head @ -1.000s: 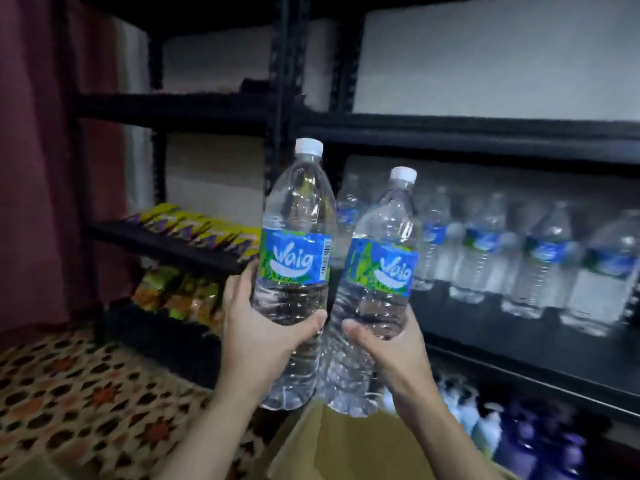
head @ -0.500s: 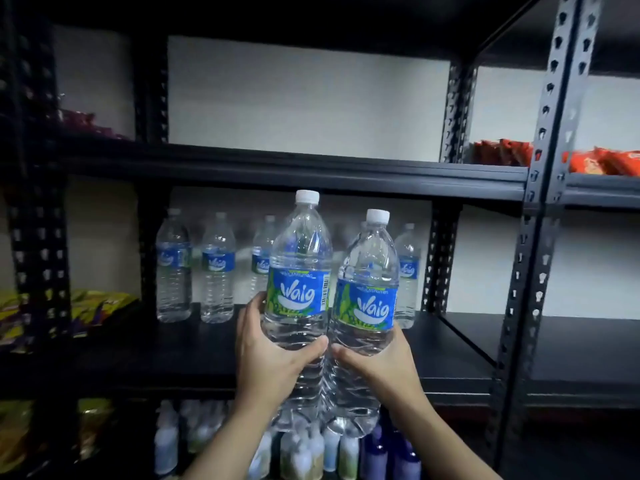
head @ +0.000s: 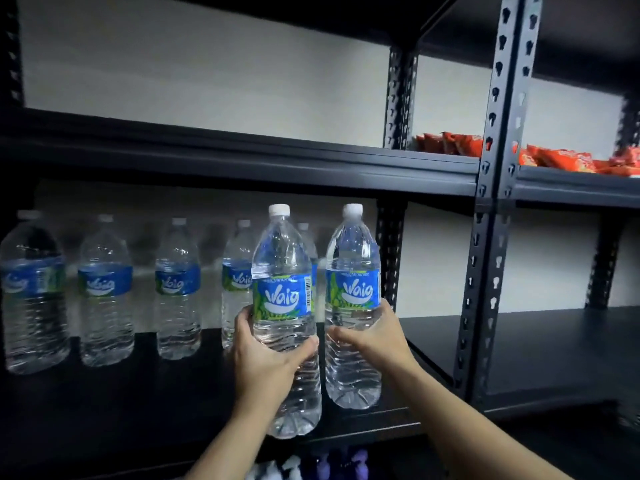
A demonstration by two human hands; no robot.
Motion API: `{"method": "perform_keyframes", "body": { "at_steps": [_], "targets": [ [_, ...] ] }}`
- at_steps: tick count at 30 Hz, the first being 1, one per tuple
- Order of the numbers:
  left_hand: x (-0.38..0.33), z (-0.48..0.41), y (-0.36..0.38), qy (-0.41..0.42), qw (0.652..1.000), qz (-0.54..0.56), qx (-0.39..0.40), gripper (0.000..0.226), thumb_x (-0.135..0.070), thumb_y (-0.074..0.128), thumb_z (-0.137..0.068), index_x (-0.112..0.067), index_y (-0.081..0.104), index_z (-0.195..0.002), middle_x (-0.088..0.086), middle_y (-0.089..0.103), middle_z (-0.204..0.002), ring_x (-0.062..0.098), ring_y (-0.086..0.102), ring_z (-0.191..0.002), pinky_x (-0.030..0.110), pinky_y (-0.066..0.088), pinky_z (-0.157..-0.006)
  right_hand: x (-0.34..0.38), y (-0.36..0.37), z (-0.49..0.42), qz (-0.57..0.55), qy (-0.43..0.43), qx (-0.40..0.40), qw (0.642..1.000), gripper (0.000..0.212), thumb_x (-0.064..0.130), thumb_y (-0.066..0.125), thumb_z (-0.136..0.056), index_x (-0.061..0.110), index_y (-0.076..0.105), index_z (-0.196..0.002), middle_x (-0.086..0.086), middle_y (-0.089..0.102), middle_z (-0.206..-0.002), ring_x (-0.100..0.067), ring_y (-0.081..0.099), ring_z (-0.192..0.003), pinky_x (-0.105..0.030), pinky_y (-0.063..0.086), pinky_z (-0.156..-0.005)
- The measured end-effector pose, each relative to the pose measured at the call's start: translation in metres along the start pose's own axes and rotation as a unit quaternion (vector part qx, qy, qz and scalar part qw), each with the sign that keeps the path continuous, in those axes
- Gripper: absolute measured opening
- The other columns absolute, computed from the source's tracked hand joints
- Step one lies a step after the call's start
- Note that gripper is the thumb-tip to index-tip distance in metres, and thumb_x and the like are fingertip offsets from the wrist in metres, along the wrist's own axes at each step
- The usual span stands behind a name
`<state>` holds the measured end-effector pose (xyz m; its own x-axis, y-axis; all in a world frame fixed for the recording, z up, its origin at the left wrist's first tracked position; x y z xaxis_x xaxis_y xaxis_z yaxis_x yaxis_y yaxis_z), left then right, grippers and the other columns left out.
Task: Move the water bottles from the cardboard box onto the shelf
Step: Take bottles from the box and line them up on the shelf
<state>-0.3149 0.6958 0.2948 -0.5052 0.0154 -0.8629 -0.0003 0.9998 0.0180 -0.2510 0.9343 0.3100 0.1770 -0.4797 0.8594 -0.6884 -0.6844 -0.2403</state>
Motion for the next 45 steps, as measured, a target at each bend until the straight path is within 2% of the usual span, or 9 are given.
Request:
{"method": "perform_keyframes", "body": {
  "at_steps": [3,11,14,23,26,30,35,40,45],
  "targets": [
    [0.001,-0.017,0.01,0.018,1.0,-0.001,0.0,0.088,-0.022,0.098,-0.05,-0.022,0.048,-0.123,-0.003,0.064,-0.113,0.018,0.061,-0.104,0.028,0.044,-0.09,-0.011,-0.01,-0.032,0.018,-0.004,-0.029,0.999,0.084,0.04,0.096,-0.042,0.02,0.054,-0.112,0.004,0.071,-0.101,-0.011,0.069,-0.093,-0.039,0.056,-0.09],
    [0.016,-0.047,0.033,0.044,0.999,-0.008,-0.009,0.1,-0.042,0.092,-0.041,-0.023,0.05,-0.13,-0.004,0.065,-0.118,0.021,0.06,-0.113,0.042,0.048,-0.101,-0.066,-0.01,-0.085,0.016,0.019,-0.059,0.998,0.087,0.035,0.097,-0.039,0.017,0.053,-0.112,0.001,0.072,-0.102,-0.012,0.071,-0.091,-0.04,0.057,-0.09],
    [0.025,-0.052,0.037,0.049,0.999,-0.017,-0.009,0.101,-0.046,0.09,-0.04,-0.026,0.049,-0.13,-0.006,0.065,-0.119,0.02,0.061,-0.113,0.043,0.049,-0.101,-0.084,-0.005,-0.092,0.018,0.024,-0.062,0.998,0.079,0.017,0.097,-0.05,0.012,0.052,-0.114,-0.003,0.071,-0.103,-0.011,0.069,-0.09,-0.033,0.056,-0.088],
    [0.036,-0.058,0.033,0.057,0.998,-0.027,-0.023,0.088,-0.024,0.097,-0.049,-0.022,0.052,-0.125,-0.009,0.064,-0.108,0.016,0.061,-0.103,0.026,0.044,-0.089,-0.095,0.007,-0.093,-0.012,0.011,-0.008,1.0,0.059,0.007,0.089,-0.066,0.019,0.048,-0.106,0.007,0.064,-0.099,0.003,0.06,-0.085,-0.001,0.046,-0.064],
    [0.038,-0.059,0.029,0.057,0.997,-0.033,-0.028,0.091,-0.025,0.097,-0.05,-0.021,0.052,-0.128,-0.006,0.065,-0.113,0.017,0.062,-0.105,0.03,0.048,-0.093,-0.118,0.012,-0.079,0.005,0.029,0.002,1.0,0.049,0.006,0.091,-0.064,0.019,0.058,-0.098,0.005,0.071,-0.093,-0.007,0.07,-0.084,-0.015,0.057,-0.074],
    [0.042,-0.06,0.025,0.058,0.997,-0.043,-0.036,0.09,-0.024,0.097,-0.049,-0.021,0.053,-0.127,-0.004,0.067,-0.111,0.02,0.063,-0.102,0.033,0.05,-0.092,-0.147,0.016,-0.079,0.028,0.071,0.008,0.997,0.058,0.028,0.096,-0.054,0.018,0.07,-0.105,0.005,0.077,-0.093,-0.008,0.073,-0.087,-0.039,0.058,-0.089],
    [0.048,-0.061,0.022,0.052,0.997,-0.044,-0.046,0.09,-0.025,0.098,-0.048,-0.024,0.052,-0.126,-0.006,0.068,-0.107,0.02,0.065,-0.099,0.032,0.051,-0.089,-0.17,0.02,-0.093,0.053,0.098,0.019,0.994,0.082,0.059,0.092,-0.04,0.027,0.067,-0.111,0.014,0.075,-0.098,-0.003,0.071,-0.092,-0.037,0.056,-0.092],
    [0.046,-0.06,0.024,0.062,0.996,-0.038,-0.045,0.089,-0.023,0.097,-0.049,-0.022,0.053,-0.126,-0.007,0.066,-0.106,0.018,0.063,-0.097,0.026,0.046,-0.085,-0.168,0.023,-0.093,0.045,0.087,0.03,0.995,0.074,0.054,0.092,-0.045,0.026,0.069,-0.11,0.012,0.076,-0.098,-0.004,0.071,-0.093,-0.037,0.055,-0.093],
    [0.044,-0.059,0.032,0.065,0.997,-0.035,-0.035,0.09,-0.023,0.097,-0.05,-0.021,0.051,-0.128,-0.007,0.066,-0.109,0.017,0.062,-0.1,0.028,0.047,-0.089,-0.176,0.022,-0.087,0.064,0.116,0.024,0.991,0.101,0.079,0.082,-0.036,0.026,0.06,-0.12,0.013,0.072,-0.108,-0.005,0.068,-0.101,-0.034,0.053,-0.097]
  ]
}}
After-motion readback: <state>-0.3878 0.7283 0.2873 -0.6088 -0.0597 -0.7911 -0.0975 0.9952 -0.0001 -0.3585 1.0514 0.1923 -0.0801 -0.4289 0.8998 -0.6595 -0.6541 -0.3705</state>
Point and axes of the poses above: each hand's wrist, its own z-axis away from the middle knuckle, its own y-axis out of the palm, x = y × z, the point moved 10 cm from there along -z, towards the middle knuckle
